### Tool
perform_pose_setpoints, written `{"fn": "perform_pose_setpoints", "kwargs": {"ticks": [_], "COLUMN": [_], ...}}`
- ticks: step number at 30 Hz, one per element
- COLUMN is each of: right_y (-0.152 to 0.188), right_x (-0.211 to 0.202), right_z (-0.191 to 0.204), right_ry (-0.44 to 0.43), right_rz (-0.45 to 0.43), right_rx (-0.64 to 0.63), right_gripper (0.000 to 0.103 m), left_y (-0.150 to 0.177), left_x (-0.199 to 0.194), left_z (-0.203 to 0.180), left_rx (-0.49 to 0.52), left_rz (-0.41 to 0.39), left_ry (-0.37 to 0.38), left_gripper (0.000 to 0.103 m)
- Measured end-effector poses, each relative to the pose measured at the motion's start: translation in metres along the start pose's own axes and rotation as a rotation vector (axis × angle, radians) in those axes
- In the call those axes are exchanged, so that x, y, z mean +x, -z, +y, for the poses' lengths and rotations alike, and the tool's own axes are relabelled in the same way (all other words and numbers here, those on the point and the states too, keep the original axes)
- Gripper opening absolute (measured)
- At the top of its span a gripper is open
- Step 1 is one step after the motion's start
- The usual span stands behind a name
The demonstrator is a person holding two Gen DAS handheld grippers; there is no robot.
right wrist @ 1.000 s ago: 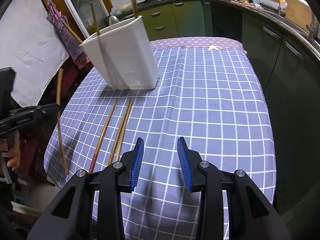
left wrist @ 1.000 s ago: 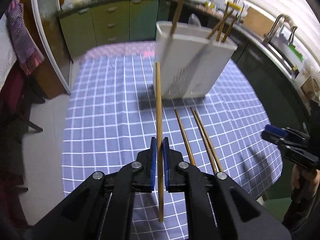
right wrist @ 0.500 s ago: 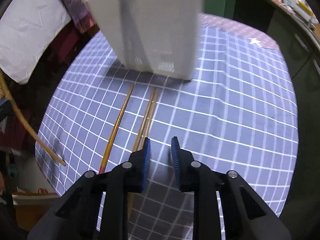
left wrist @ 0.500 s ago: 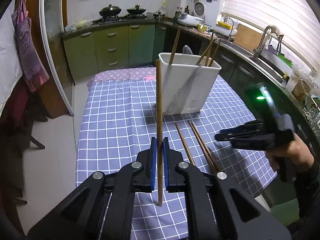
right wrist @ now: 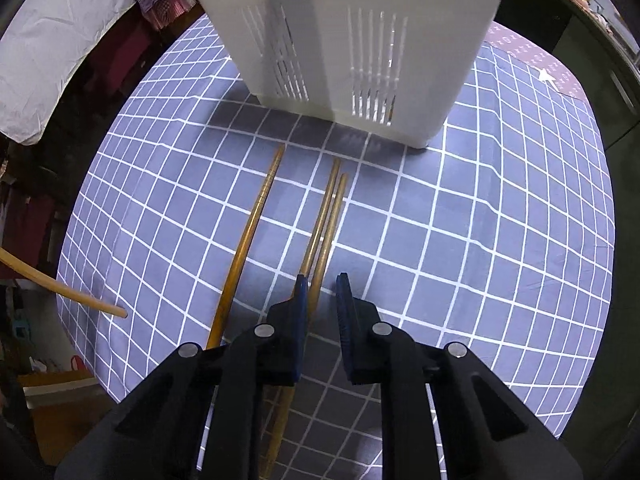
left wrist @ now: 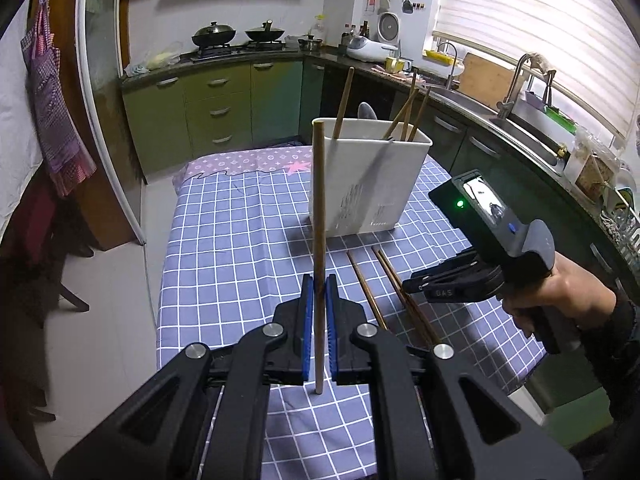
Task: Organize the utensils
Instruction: 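Grasp and lift another chopstick with the right gripper while the left gripper holds its chopstick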
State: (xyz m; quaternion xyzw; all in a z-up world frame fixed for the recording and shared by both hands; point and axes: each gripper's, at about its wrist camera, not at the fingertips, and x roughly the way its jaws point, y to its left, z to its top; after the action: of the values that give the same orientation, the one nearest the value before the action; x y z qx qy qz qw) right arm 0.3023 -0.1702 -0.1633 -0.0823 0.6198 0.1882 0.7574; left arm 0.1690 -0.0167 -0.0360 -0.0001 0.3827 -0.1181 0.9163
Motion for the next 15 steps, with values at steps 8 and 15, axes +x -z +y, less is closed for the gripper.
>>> {"fn": "perform_pose_setpoints", "kwargs": {"ticks": [8, 15], "right_y": [-0.003, -0.007], "right_x": [0.011, 0.018], "right_z": [0.016, 0.030], "right_ry": [0.031, 0.071], "right_rz": [0.029, 0.022], "right_rx": [-0.020, -0.035], "right_gripper": [0.015, 0.007], "left_y": [0.000, 0.001], "left_x": [0.000, 0.000], "left_z": [0.000, 0.000], "left_rx": [0.006, 0.013], "left_rz": [0.000, 0.001], "left_ry": [0.002, 0.001], "left_gripper": [0.006, 0.006]}}
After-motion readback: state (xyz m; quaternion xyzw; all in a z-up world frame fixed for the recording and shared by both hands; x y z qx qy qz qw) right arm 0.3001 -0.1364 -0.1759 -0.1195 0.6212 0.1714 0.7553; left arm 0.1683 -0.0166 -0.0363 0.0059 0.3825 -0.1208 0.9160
